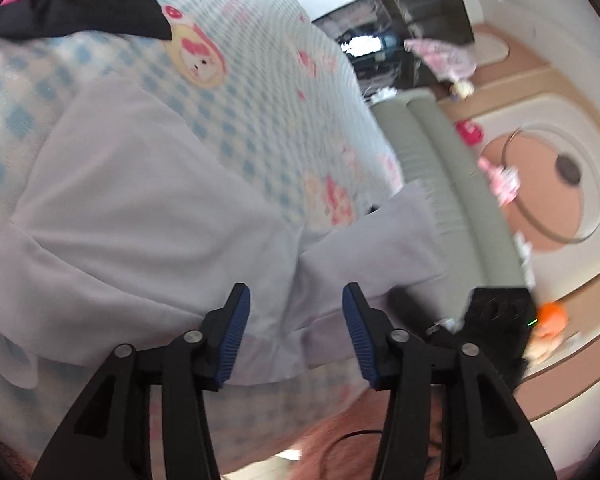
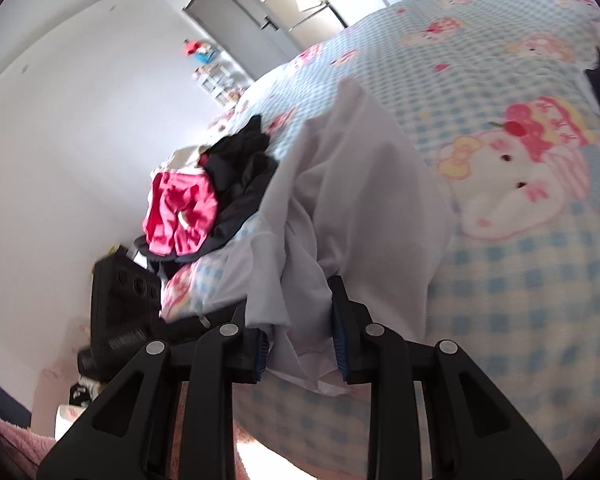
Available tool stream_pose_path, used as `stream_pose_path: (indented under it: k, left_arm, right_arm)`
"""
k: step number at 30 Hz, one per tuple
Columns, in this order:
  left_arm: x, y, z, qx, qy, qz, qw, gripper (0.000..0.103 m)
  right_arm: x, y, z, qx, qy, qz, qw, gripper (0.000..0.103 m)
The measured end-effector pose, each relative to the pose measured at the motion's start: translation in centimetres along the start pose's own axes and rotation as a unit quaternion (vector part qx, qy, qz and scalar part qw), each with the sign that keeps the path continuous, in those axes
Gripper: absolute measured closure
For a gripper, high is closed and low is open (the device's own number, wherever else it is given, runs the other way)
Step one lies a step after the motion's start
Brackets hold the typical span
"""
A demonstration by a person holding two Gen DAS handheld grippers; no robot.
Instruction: Fold clothes
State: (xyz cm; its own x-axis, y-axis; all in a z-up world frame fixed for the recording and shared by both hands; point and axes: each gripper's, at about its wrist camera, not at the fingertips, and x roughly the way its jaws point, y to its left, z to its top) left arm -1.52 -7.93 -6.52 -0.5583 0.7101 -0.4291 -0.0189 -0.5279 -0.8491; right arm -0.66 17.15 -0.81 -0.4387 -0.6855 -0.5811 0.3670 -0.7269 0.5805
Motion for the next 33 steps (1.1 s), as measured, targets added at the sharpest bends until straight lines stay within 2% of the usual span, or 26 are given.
stream_pose_path:
  k: [2,5,7,9,10,11,14,16,18,19,20,21,22,23,24,25,26,31,33]
  left_arm:
    - [-0.3,-0.5,0.3,0.007,-0.007,-0.015,0.9998,0.04]
    - [-0.2,-0.5,0.6,0.002,-0.01,-0.032,0.9994,0.039]
    - [-0.1,-0.4,0.6,0.011,-0.009,-0.007,0.9999,0.039]
    - [0.0,-0.3,0.6,0.021,-0.009,0.02,0.9995,0.044]
    - [0.1,-0.3,0.6,0.026,-0.009,0.034,0.999,0.062]
    - [0.2,-0.2,0.6,0.031,-0.009,0.048,0.9983,0.069]
    - [0.3,-0.1,0.6,0.046,-0.008,0.089,0.9949,0.07]
    - [0.2,0.5,0.6,0.036,-0.004,0.079,0.9962,0.071]
    - [-0.1,0.7,0.6,0.029,0.01,0.055,0.998,0.062]
    - [0.1,0.8,0.6,0.028,0.015,0.041,0.9987,0.048]
    - [0.4,1.0,0.6,0.028,0.021,0.026,0.999,0.043]
    - [0.5,0.7,0.5,0.034,0.021,0.024,0.9989,0.043]
    - [0.7,0.3,0.2,0.045,0.017,0.039,0.9981,0.044]
    - [0.9,-0.2,0.1,0.062,0.012,0.068,0.9957,0.052]
    - [1.1,-0.8,0.0,0.079,0.006,0.098,0.992,0.063]
    - [0.9,-1.1,0.1,0.086,0.003,0.11,0.9901,0.077]
    - [0.7,-1.4,0.2,0.092,0.001,0.12,0.9885,0.081]
    - [-3.8,-3.4,1.1,0.102,-0.056,0.104,0.9878,0.083]
    - [-4.9,-4.2,1.6,0.106,-0.069,0.102,0.9867,0.083]
  right_arm:
    - [1.5,1.1,-0.3,-0.018,0.025,-0.002,1.0,0.075]
    - [3.9,2.4,-0.8,-0.033,0.061,0.001,0.998,0.068]
    - [4.4,2.6,-1.2,-0.03,0.074,0.01,0.997,0.067]
    - [4.6,2.6,-1.7,-0.025,0.086,0.019,0.996,0.064]
    - [4.3,2.5,-1.9,-0.023,0.083,0.022,0.996,0.064]
    - [3.6,2.2,-2.0,-0.02,0.078,0.021,0.997,0.064]
    - [1.2,1.1,-1.9,-0.004,0.048,0.006,0.999,0.063]
    - [-0.4,-0.1,-1.5,0.015,0.017,-0.015,1.0,0.063]
    - [-1.1,-1.7,-1.2,0.038,0.0,-0.058,0.998,0.063]
    - [-0.6,-2.6,-1.2,0.048,0.012,-0.086,0.995,0.063]
    - [0.3,-3.4,-1.4,0.054,0.03,-0.105,0.993,0.063]
    - [1.2,-4.0,-1.6,0.059,0.047,-0.12,0.99,0.063]
    - [1.9,-4.2,-1.8,0.063,0.053,-0.122,0.989,0.063]
    - [2.5,-4.3,-2.1,0.068,0.055,-0.117,0.989,0.063]
    - [2.7,-4.3,-2.3,0.074,0.053,-0.112,0.99,0.063]
    - [2.8,-4.1,-2.2,0.076,0.05,-0.106,0.99,0.063]
    - [2.8,-3.8,-2.0,0.074,0.051,-0.102,0.991,0.063]
    - [1.9,-1.8,-0.6,0.049,0.035,-0.079,0.995,0.062]
    - [1.6,-1.1,-0.3,0.042,0.029,-0.073,0.996,0.057]
